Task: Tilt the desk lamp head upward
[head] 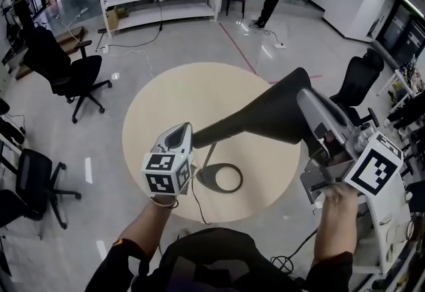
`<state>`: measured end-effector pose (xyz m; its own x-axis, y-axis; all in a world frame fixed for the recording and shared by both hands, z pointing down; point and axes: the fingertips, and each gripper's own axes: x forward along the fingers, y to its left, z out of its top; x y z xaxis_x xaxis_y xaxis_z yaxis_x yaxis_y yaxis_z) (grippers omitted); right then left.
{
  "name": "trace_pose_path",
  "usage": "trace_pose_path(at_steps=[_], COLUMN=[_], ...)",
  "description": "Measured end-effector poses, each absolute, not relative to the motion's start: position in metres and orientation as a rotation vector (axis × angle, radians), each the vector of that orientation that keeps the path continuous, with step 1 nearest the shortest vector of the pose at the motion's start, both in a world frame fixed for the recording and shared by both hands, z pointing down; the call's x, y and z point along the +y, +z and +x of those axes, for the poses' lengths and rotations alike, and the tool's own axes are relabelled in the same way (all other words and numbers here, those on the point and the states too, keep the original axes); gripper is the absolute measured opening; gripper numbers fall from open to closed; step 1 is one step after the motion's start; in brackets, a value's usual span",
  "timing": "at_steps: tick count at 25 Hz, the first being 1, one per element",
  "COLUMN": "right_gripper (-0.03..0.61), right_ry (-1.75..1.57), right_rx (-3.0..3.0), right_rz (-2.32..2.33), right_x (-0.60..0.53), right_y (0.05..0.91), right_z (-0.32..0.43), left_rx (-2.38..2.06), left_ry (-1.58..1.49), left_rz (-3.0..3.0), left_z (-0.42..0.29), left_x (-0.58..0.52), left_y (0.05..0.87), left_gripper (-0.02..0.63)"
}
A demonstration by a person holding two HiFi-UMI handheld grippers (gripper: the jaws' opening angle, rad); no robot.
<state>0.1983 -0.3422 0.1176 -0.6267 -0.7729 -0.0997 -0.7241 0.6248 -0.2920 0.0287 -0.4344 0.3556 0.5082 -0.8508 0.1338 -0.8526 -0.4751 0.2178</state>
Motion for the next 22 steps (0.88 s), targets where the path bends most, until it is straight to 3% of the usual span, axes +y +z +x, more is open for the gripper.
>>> trace_pose_path(at_steps=[22], right_gripper=[0.060], right_ry=[-0.148], right_rx=[2.617], right_rz=[-1.324], right_x=[-0.344], right_y=[0.116], right_z=[0.177], left_rx=[-1.393], left_ry=[0.024], left_rz=[2.548], left_z=[0.014], left_x=[-0.443], left_y=[0.357], left_gripper=[0.044])
